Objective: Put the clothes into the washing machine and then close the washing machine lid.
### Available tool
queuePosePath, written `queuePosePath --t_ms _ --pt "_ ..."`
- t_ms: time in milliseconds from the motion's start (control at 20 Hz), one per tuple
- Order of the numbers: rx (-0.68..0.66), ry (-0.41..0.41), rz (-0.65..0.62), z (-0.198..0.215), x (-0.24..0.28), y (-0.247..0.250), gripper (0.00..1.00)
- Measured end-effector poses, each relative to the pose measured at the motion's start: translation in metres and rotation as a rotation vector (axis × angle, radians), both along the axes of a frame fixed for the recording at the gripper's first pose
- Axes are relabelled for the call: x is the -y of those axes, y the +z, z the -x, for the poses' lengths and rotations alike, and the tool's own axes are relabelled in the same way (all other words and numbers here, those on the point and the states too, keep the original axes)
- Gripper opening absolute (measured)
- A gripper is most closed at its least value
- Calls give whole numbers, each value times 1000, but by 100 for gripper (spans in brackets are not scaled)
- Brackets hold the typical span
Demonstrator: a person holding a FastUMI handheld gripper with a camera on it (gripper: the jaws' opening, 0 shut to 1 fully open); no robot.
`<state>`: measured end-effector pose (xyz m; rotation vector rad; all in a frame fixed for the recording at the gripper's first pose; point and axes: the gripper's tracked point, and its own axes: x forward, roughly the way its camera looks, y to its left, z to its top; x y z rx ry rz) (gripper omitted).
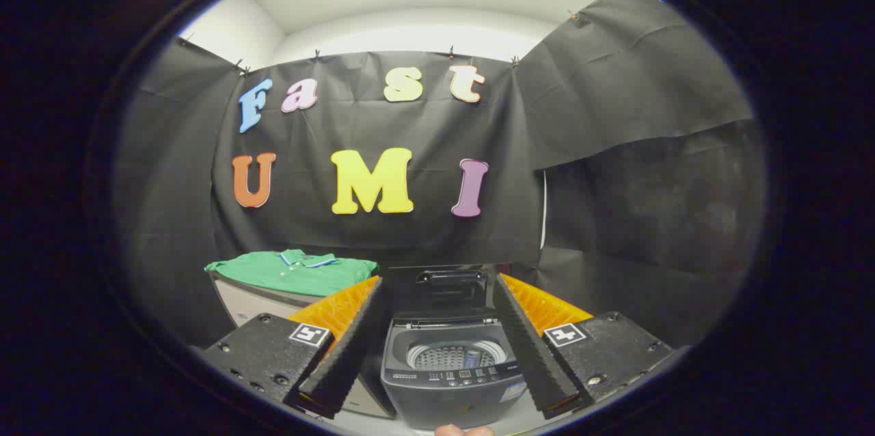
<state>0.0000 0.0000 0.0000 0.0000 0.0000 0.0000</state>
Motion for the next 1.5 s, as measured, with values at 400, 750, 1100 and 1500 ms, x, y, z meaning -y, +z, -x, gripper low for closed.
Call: queuePosePath --t_ms 400,750,1100,1500 --pt "-21 38 62 -8 -2 -12 99" --pt "-7 75 67 -7 -7 -7 99" --pt "-25 86 64 -4 -19 -7 99" --pt "-59 103 49 -12 -79 7 99"
